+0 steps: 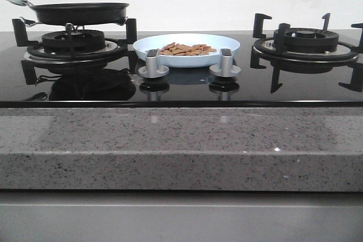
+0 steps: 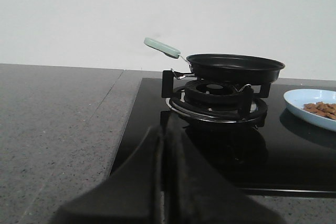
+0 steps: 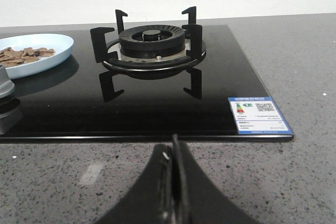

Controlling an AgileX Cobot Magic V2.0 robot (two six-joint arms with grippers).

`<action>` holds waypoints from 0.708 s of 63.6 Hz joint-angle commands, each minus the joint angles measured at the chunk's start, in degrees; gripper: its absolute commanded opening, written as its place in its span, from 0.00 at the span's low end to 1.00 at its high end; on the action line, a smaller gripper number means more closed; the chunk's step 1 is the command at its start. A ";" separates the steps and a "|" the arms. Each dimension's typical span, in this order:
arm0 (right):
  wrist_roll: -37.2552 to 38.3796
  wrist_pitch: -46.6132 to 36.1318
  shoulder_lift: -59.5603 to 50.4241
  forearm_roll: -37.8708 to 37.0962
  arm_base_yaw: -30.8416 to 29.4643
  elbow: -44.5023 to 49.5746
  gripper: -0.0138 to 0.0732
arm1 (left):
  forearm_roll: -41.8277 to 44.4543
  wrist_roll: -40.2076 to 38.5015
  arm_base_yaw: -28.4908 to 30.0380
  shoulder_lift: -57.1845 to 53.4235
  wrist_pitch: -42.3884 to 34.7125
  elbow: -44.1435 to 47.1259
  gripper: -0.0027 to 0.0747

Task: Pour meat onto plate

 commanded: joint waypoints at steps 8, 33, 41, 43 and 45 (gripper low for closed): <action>-0.18 -5.40 -0.98 0.10 -0.30 -0.37 0.08 | -0.08 -0.57 0.26 -0.98 -4.48 0.39 0.01; 9.02 -10.70 -0.98 -9.07 -2.38 -0.31 0.08 | -0.08 -0.57 0.26 -0.98 -4.48 0.39 0.01; 9.02 -12.14 -0.98 -10.12 -2.38 -0.31 0.08 | -0.08 -0.57 0.26 -0.98 -4.48 0.39 0.01; 9.02 -12.61 -0.98 -10.68 -2.38 -0.31 0.08 | -0.08 -0.57 0.26 -0.98 -4.48 0.39 0.01; 9.02 -12.94 -0.98 -11.07 -2.38 -0.31 0.08 | -0.08 -0.57 0.26 -0.98 -4.48 0.39 0.01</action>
